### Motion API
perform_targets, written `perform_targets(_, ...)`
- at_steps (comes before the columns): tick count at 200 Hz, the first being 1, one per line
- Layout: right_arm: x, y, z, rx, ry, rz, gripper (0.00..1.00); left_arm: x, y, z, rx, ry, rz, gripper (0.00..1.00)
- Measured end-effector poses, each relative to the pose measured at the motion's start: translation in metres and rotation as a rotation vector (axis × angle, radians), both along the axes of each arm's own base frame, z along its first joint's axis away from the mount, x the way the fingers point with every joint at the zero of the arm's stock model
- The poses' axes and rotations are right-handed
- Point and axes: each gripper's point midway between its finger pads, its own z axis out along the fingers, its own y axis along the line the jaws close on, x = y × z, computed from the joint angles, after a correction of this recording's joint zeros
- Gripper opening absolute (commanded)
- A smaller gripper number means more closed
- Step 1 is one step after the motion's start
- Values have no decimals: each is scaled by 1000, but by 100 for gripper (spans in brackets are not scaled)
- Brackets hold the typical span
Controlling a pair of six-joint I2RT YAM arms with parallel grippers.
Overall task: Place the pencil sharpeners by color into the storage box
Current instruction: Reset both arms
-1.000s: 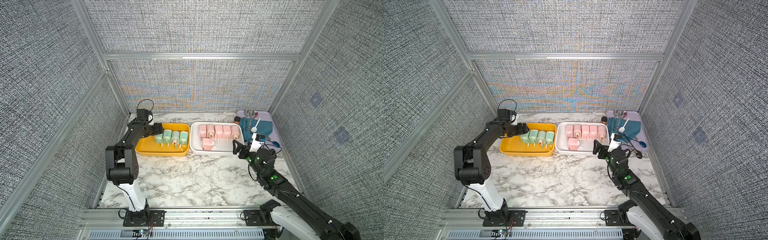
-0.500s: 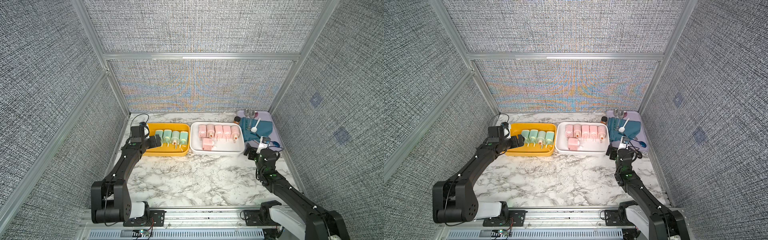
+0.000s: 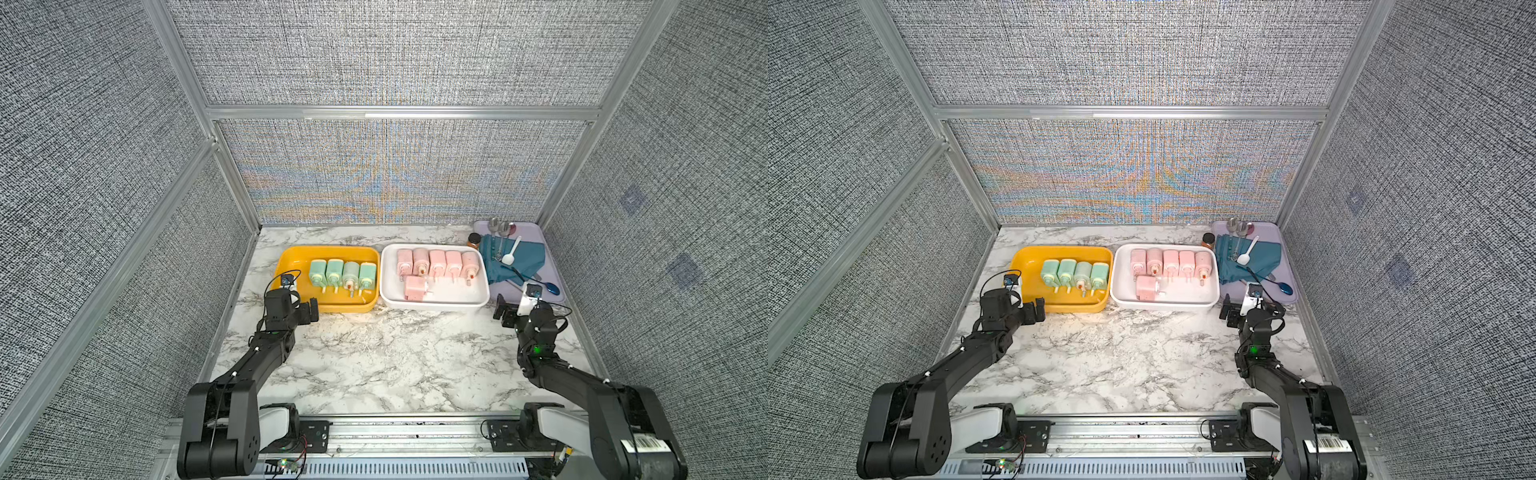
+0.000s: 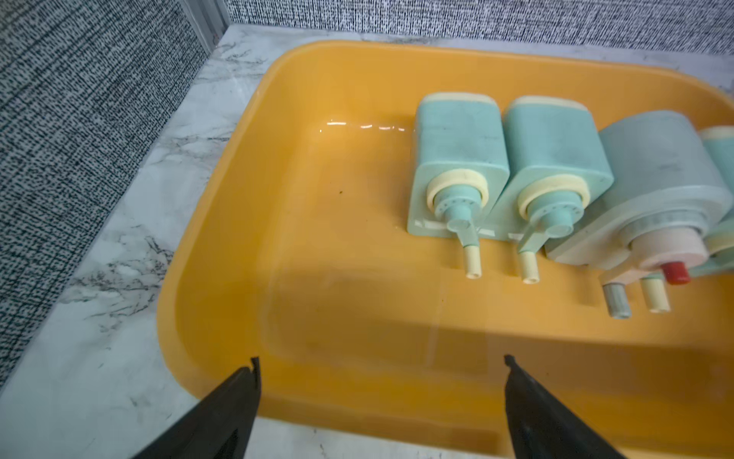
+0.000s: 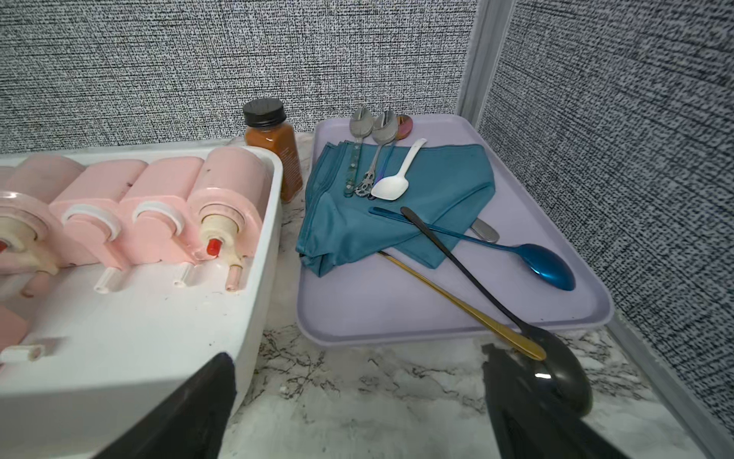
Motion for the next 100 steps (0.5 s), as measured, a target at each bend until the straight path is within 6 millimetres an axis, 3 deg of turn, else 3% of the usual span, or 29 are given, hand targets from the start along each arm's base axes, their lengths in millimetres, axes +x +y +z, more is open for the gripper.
perform_targets(56, 10, 7, 13, -21, -94, 66, 99, 22, 0, 9, 24, -84, -16, 99)
perform_targets(100, 11, 17, 6, -18, -112, 125, 99, 38, -4, 5, 32, -104, -41, 99)
